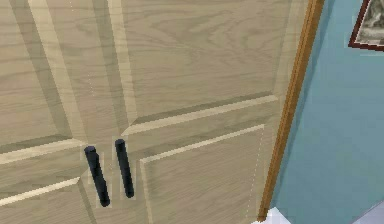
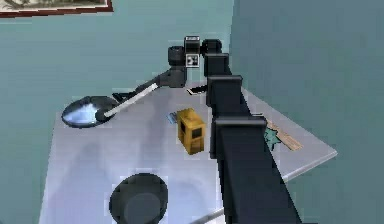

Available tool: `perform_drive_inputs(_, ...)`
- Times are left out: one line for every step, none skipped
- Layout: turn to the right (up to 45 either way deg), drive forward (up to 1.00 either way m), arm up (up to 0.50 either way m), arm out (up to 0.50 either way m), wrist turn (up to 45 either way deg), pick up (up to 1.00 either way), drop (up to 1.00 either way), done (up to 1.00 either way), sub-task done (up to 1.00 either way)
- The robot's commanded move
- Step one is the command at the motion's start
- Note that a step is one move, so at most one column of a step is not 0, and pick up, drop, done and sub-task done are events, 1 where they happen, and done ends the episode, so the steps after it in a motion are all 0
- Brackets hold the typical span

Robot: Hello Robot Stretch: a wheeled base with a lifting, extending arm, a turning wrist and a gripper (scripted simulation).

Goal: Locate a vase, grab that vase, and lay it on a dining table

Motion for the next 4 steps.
perform_drive_inputs(0.0, 0.0, 0.0, 0.0, 45.0, 0.0, 0.0, 0.0, 0.0)
perform_drive_inputs(0.0, 0.0, 0.0, 0.0, 39.0, 0.0, 0.0, 0.0, 0.0)
perform_drive_inputs(0.0, 0.0, -0.24, 0.0, 0.0, 0.0, 0.0, 0.0, 0.0)
perform_drive_inputs(0.0, 0.0, 0.0, 0.0, 0.0, 0.0, 1.0, 0.0, 0.0)
